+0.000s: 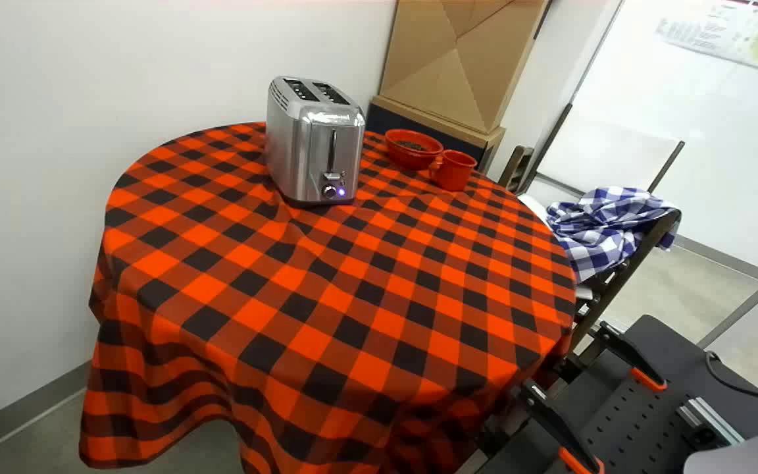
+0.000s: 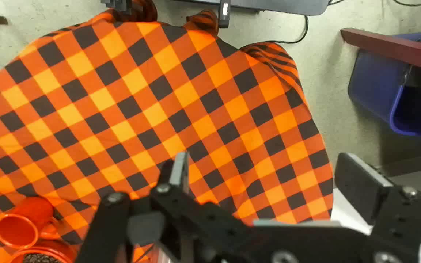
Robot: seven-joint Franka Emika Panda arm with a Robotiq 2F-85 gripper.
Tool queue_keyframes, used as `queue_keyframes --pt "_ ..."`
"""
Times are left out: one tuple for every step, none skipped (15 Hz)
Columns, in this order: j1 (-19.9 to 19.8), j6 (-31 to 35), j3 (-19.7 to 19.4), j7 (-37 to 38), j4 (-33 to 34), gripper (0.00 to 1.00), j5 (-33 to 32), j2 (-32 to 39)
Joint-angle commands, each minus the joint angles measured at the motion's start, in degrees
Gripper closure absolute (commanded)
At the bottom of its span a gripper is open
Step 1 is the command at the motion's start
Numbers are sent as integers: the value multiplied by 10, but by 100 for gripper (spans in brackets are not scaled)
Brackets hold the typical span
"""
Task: Turn off the toaster
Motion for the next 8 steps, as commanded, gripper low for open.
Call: queue_keyframes --pt "0 -1 0 0 2 0 0 0" --pt "1 -2 -11 -13 1 0 5 4" --pt "0 0 -21 -22 0 0 7 8" --pt "-2 4 -33 -35 -5 0 7 10" --pt "-3 11 -48 -56 -12 0 7 14" --pt "-5 19 -66 -84 -20 0 3 23" --pt "-10 25 -81 -104 -26 0 0 33" --pt "-16 36 -101 -130 -35 0 -3 47"
